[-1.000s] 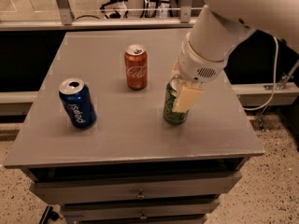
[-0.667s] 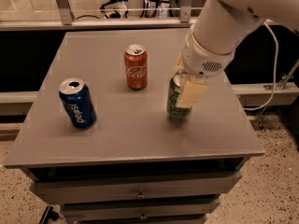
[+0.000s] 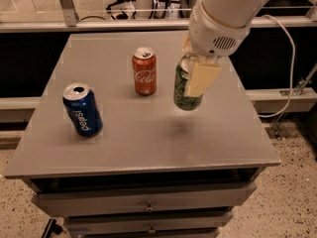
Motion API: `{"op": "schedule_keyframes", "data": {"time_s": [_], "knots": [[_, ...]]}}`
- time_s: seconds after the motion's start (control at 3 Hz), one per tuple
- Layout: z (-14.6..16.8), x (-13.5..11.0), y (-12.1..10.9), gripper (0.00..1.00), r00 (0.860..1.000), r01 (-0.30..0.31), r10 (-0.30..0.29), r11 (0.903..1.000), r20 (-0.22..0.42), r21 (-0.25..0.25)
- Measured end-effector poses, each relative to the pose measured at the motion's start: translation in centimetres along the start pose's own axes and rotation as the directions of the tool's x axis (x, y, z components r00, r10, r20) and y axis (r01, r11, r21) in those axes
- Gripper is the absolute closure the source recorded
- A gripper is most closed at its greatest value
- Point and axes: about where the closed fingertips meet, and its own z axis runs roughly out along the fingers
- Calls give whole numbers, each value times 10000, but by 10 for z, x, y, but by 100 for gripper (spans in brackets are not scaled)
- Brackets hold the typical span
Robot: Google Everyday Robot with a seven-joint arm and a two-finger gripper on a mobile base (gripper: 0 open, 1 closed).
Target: Move green can near coke can
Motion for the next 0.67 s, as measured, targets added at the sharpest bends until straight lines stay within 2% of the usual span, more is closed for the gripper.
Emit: {"op": "schedule_keyframes", "data": {"time_s": [0.67], "knots": [[-3,-27,-34,100,9999,153,-153,9997,-16,-180]]}}
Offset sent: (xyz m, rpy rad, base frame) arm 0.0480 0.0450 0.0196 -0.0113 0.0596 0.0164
